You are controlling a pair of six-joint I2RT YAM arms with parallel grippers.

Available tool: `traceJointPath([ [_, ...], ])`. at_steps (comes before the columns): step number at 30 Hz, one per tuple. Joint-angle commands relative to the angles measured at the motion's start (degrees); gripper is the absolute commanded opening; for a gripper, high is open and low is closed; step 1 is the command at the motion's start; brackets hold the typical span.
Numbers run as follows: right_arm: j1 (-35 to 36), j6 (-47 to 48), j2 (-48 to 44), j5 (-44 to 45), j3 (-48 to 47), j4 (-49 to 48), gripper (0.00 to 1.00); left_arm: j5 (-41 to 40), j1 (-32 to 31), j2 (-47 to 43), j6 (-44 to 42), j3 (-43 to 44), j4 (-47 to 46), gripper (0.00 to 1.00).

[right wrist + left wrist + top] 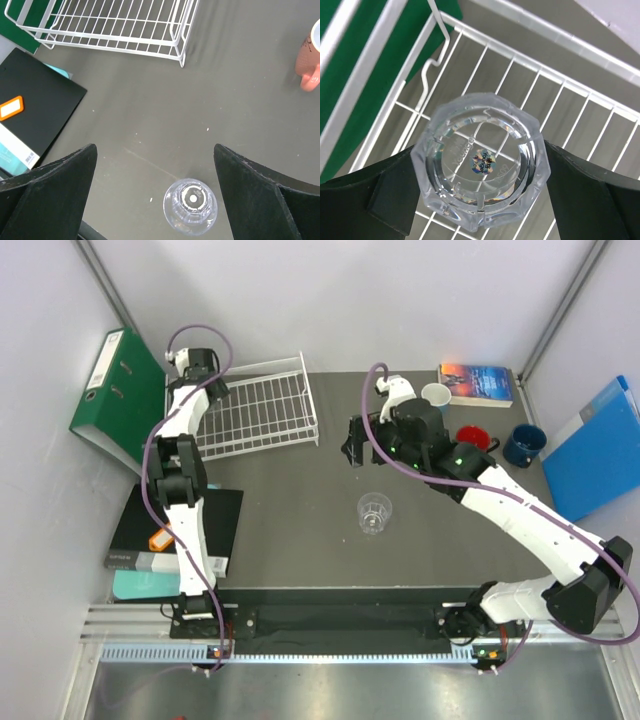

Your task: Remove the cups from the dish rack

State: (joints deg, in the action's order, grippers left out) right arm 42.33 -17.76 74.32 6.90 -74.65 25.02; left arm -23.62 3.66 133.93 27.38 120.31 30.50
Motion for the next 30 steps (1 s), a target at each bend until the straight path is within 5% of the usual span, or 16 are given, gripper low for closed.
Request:
traceJointPath([
  [1,-0.6,-1.2,-0.3,0.7,-0.1,-1.4,1.0,-2.1,0.6,-0.2,-1.1,2.6,-3.3,0.99],
  [10,-0.6,-1.7,0.3,0.0,0.2,-1.4,0.99,-1.7,1.1,1.1,-1.5,4.1,-4.2,0.99],
  [13,-0.6,-1.7,0.4,0.0,0.2,-1.0,1.0,0.0,1.0,1.6,-1.6,3.8,-4.1,0.89],
  [17,-0.6,-1.9,0.2,0.0,0.7,-1.0,1.0,1.4,1.0,0.1,-0.8,1.4,-4.4,0.5],
  [19,-0.7,-2.2,-0.1,0.0,1.0,-1.2,1.0,3.5,0.9,-1.6,-0.4,-2.9,-5.9,0.05],
  [20,-0.6,-2.5,-0.1,-0.1,1.2,-1.4,1.0,3.8,0.9,-3.5,0.1,-4.4,-6.8,0.0],
  [30,-0.7,-1.7,-2.4,4.1,1.7,-3.6,1.0,7.1,-3.4,-20.2,6.0,-22.8,-12.7,0.0],
])
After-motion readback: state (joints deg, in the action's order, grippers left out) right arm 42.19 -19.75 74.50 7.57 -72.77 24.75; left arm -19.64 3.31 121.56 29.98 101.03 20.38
